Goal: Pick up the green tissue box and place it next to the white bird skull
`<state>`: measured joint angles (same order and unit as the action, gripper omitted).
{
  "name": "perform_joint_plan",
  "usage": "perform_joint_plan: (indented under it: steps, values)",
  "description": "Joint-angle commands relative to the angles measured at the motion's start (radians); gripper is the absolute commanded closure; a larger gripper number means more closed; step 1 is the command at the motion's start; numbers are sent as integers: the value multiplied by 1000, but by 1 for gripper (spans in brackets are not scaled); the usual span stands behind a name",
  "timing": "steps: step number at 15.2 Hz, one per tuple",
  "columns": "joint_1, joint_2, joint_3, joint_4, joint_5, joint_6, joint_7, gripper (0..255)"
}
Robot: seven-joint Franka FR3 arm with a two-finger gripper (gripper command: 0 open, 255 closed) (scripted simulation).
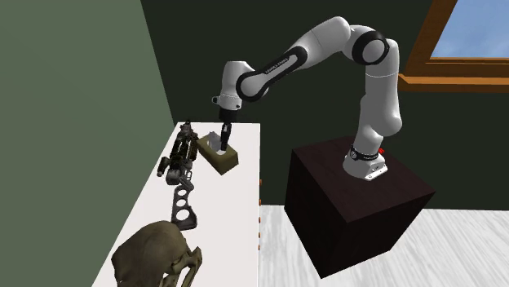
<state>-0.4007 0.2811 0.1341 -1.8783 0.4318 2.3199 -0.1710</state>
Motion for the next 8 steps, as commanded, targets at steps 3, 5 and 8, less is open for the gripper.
perform_joint_plan:
  steps: [3, 5, 8]
  values:
    - [-1, -23, -3, 22, -11, -43, 18, 255]
    - [-1, -34, -5, 35, -16, -65, 28, 255]
    - [-1, -48, -7, 55, -24, -98, 42, 255]
